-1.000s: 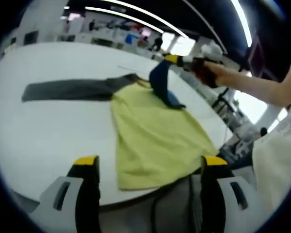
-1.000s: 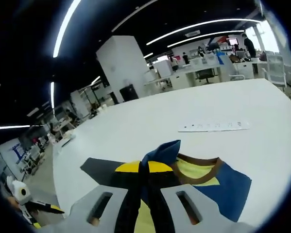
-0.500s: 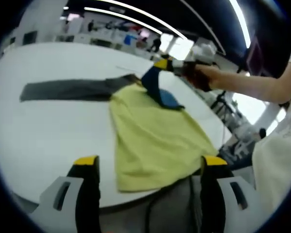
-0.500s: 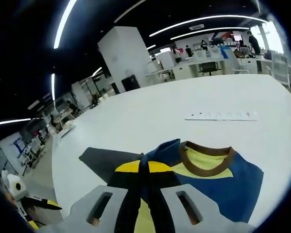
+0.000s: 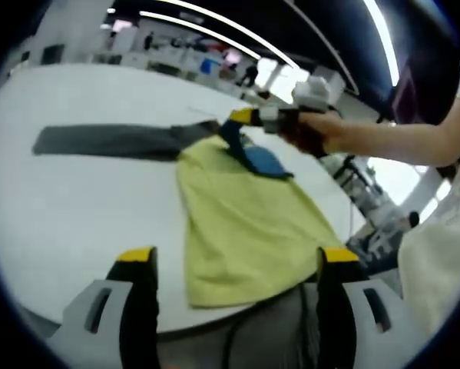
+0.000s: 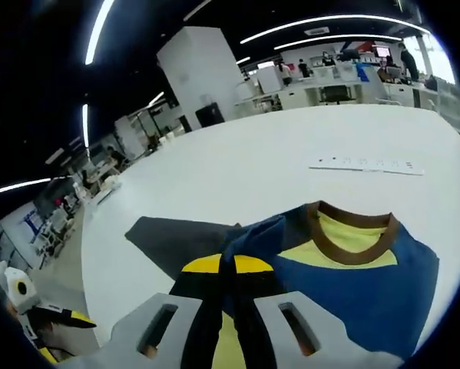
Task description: Fold the garment on the visible template until the final outline fits inside the template.
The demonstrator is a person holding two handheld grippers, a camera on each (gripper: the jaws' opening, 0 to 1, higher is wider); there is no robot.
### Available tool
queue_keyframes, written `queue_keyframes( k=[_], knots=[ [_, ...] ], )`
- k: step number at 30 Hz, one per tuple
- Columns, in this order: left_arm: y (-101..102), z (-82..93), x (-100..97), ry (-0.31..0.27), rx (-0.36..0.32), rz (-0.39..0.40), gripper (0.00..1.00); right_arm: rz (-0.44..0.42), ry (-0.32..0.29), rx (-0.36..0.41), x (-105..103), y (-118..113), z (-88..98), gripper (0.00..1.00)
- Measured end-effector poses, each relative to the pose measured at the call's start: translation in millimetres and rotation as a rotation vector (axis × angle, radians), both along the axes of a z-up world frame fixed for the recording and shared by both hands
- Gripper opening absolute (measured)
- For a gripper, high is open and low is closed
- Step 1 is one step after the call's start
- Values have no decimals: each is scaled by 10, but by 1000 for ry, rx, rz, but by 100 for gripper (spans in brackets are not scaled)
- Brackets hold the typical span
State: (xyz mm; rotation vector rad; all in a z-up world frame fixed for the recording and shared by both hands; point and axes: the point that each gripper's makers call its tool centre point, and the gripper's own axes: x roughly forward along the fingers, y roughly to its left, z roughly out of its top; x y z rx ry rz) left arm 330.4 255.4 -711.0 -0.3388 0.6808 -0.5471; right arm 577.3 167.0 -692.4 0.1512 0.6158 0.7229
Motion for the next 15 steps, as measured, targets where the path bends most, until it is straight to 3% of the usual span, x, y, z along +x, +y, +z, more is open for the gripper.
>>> queue_keyframes(
  k=[15],
  knots=[
    [-30, 74, 7, -18, -3, 3, 81, 49, 20, -52, -25, 138, -184, 4]
  ],
)
